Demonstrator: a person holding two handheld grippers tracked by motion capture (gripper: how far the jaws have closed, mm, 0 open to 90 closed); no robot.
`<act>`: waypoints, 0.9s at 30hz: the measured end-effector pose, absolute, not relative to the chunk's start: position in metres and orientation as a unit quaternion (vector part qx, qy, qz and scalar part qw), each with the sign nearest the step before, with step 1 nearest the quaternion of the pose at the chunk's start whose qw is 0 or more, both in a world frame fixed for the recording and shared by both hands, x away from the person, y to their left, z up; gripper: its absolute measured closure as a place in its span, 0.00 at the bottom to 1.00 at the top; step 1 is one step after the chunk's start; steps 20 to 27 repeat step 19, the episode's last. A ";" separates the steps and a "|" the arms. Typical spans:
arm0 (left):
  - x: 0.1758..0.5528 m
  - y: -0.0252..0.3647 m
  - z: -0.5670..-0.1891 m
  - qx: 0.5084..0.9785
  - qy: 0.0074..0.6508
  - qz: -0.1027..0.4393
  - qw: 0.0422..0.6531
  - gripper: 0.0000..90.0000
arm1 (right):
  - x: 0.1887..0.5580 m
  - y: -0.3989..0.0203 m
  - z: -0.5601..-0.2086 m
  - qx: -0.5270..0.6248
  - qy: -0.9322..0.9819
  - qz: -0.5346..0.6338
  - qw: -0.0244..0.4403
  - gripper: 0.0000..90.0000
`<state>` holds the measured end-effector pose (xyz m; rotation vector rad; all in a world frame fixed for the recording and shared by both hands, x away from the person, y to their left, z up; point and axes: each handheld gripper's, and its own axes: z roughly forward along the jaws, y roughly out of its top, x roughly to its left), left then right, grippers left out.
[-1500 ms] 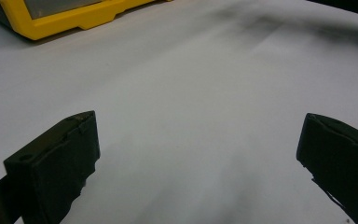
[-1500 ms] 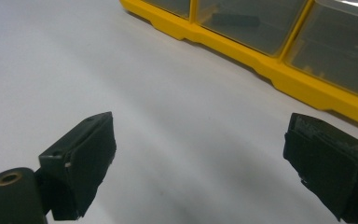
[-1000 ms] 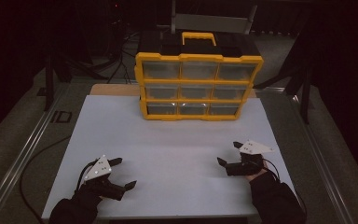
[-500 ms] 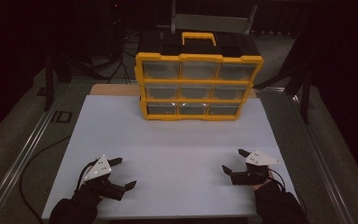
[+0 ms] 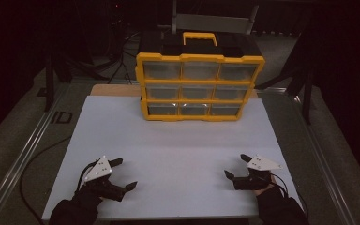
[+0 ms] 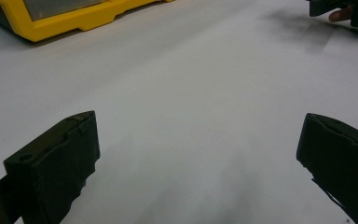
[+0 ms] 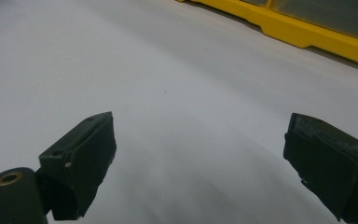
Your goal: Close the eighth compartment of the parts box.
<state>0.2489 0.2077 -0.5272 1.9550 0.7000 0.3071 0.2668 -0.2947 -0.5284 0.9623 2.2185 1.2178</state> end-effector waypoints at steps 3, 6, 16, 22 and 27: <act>0.249 0.208 -0.528 0.808 0.289 0.126 0.498 0.00 | 0.268 -0.295 -0.528 0.348 0.795 0.450 0.211 0.10; 0.249 0.207 -0.528 0.808 0.290 0.126 0.497 0.00 | 0.269 -0.294 -0.529 0.344 0.795 0.451 0.215 0.10; 0.250 0.207 -0.528 0.809 0.288 0.126 0.496 0.00 | 0.271 -0.294 -0.533 0.343 0.800 0.444 0.213 0.10; 0.249 0.207 -0.528 0.809 0.288 0.126 0.496 0.00 | 0.271 -0.294 -0.533 0.343 0.800 0.444 0.213 0.10; 0.249 0.207 -0.528 0.809 0.288 0.126 0.496 0.00 | 0.271 -0.294 -0.533 0.343 0.800 0.444 0.213 0.10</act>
